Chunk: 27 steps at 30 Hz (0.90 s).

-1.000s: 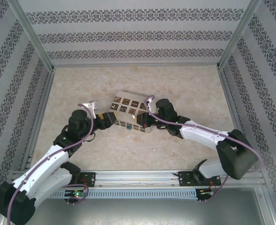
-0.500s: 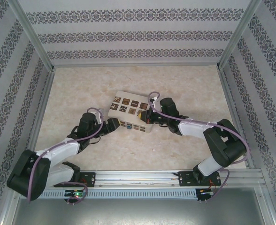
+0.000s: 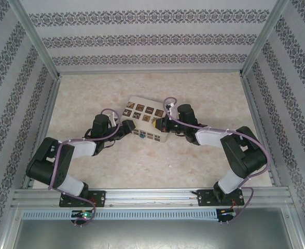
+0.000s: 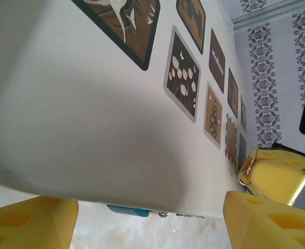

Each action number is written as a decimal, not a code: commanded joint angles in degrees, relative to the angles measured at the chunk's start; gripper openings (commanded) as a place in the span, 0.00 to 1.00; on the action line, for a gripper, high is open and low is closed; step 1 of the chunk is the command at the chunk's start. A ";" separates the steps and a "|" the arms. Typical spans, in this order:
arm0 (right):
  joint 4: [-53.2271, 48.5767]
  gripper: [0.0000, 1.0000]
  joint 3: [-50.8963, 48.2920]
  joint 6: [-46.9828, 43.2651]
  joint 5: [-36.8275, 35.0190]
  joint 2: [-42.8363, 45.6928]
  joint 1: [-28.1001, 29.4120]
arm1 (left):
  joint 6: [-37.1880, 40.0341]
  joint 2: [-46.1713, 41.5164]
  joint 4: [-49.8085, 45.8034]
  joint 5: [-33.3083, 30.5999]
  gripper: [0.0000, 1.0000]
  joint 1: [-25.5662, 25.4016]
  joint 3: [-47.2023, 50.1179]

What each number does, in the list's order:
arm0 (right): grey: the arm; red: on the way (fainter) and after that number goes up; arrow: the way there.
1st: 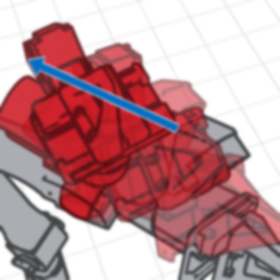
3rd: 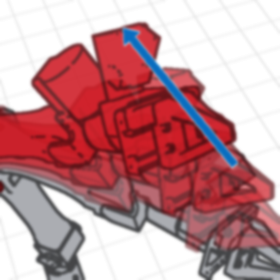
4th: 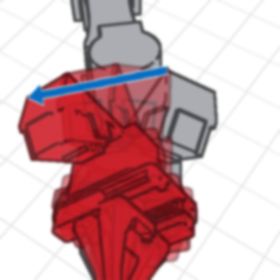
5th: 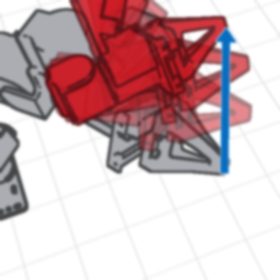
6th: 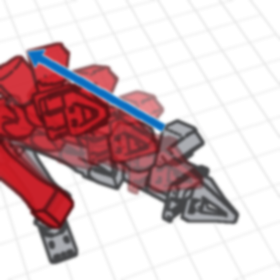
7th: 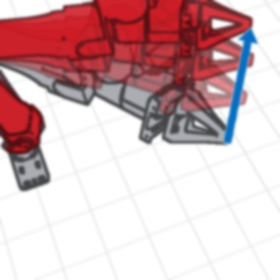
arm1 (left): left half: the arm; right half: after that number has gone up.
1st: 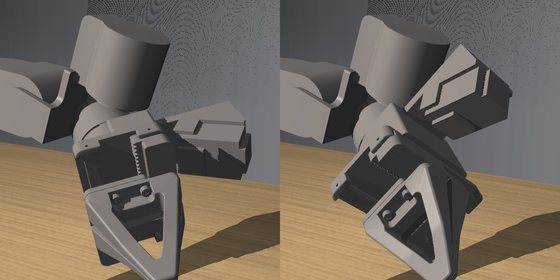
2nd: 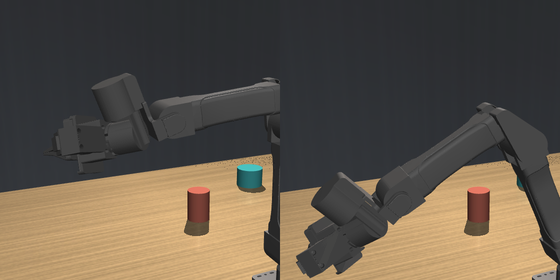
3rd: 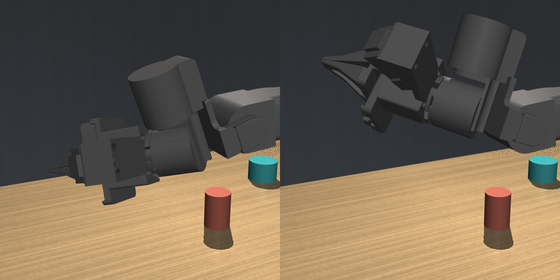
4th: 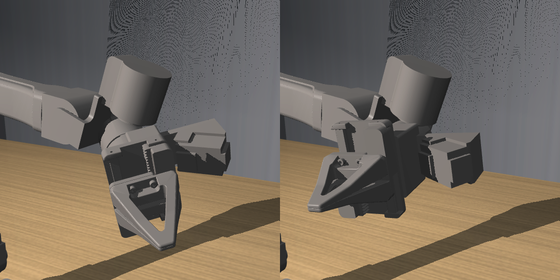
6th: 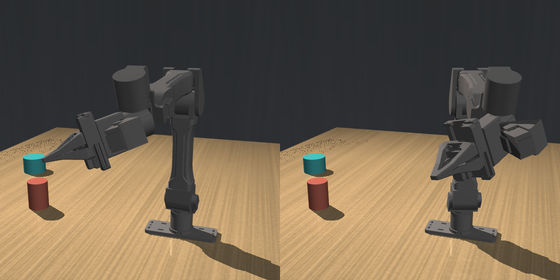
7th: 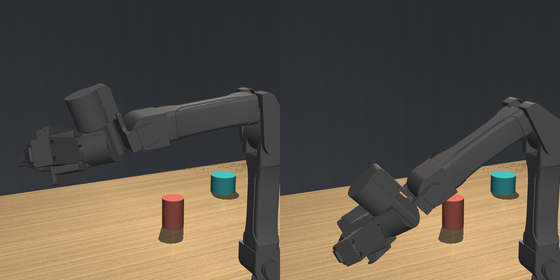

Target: Unlock a padlock with a key

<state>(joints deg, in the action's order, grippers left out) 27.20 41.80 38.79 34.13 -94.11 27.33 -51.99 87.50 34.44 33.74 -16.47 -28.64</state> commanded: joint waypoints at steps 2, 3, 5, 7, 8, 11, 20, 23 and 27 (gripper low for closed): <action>-2.50 0.00 1.16 -1.69 0.35 -2.05 -0.99 | -0.22 1.79 6.22 2.89 0.74 0.83 -2.43; -2.63 0.00 1.33 -1.78 0.19 -1.98 -0.99 | -0.22 1.67 6.43 2.91 0.74 0.86 -2.10; -2.92 0.00 1.44 -1.96 -0.03 -1.87 -1.00 | 0.48 0.66 6.57 2.68 0.74 0.87 -0.72; -3.12 0.00 1.44 -2.13 -0.03 -1.87 -1.05 | 2.07 -1.48 5.56 2.14 0.74 0.84 1.32; -3.28 0.00 1.44 -2.30 -0.03 -1.87 -1.05 | 2.99 -2.65 4.89 1.81 0.74 0.84 2.36; -3.88 0.00 1.28 -2.81 -0.12 -1.78 -1.06 | 7.21 -8.00 0.57 0.28 0.74 0.60 5.56; -5.05 0.00 1.27 -3.86 -0.37 -2.45 -1.11 | 17.00 -18.81 -10.07 -1.72 0.74 -1.90 10.01; -5.23 0.00 1.27 -4.15 -0.47 -2.57 -1.18 | 17.46 -17.64 -9.09 -0.65 0.73 -2.55 9.62; -5.49 0.00 1.51 -4.46 -0.38 -2.66 -1.14 | 17.96 -13.78 -6.10 -0.07 0.71 -3.53 8.21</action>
<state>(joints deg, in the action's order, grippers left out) 25.71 43.09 35.94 34.61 -94.78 26.76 -36.42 71.68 26.65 32.64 -18.96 -19.42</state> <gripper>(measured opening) 0.047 0.715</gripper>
